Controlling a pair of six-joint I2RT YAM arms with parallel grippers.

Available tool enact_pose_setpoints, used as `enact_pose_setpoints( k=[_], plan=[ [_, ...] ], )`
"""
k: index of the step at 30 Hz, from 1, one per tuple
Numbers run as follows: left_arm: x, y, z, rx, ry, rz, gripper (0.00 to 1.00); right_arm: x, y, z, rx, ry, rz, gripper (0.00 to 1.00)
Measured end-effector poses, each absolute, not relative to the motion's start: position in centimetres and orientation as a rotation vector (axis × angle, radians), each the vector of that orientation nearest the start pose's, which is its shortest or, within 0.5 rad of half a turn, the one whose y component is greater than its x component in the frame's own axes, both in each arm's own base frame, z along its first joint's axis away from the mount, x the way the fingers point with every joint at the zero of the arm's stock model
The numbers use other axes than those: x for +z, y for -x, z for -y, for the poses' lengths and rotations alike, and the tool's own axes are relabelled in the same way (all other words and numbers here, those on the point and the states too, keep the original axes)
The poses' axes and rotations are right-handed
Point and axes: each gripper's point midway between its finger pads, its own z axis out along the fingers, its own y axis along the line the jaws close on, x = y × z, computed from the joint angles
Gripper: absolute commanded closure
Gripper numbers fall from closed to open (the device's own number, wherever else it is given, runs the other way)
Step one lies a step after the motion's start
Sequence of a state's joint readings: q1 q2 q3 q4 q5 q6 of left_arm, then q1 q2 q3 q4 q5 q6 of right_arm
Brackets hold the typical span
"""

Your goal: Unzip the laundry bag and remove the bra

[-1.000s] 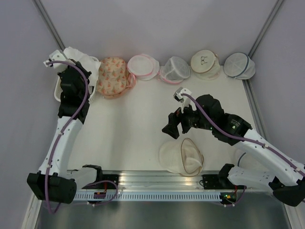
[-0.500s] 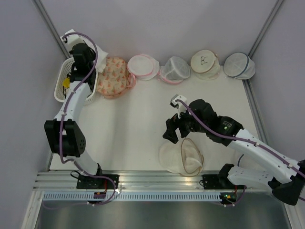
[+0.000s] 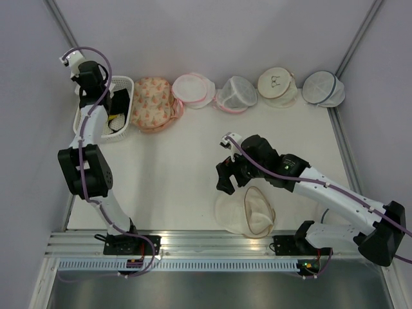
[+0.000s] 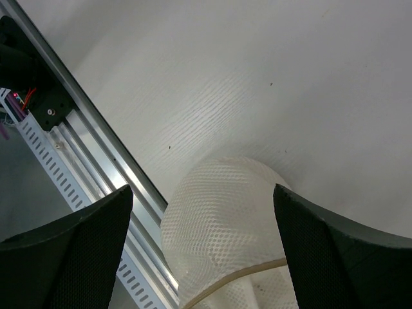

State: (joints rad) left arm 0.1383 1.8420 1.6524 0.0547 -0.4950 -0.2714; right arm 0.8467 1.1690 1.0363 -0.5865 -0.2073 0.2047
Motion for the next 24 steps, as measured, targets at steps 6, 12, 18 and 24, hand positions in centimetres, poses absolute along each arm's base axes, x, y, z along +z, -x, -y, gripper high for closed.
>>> enact_pose_setpoints(
  k=[6,12,18,24],
  plan=[
    [23.8,-53.7,-21.5,0.399,0.842,-1.635,0.98,18.3,-18.4,-27.7,0.757,0.871,-2.262,0.05],
    [14.6,-51.9,-23.6,0.374,0.953,-1.79,0.98,17.7,-18.7,-28.0,0.753,0.87,-2.277,0.05],
    [11.5,-50.7,-23.1,0.303,1.02,-1.837,0.96,17.6,-18.9,-28.4,0.767,0.868,-2.27,0.04],
    [11.9,-48.7,-22.2,0.192,1.077,-1.821,0.21,16.9,-18.6,-28.4,0.778,0.875,-2.28,0.03]
  ],
)
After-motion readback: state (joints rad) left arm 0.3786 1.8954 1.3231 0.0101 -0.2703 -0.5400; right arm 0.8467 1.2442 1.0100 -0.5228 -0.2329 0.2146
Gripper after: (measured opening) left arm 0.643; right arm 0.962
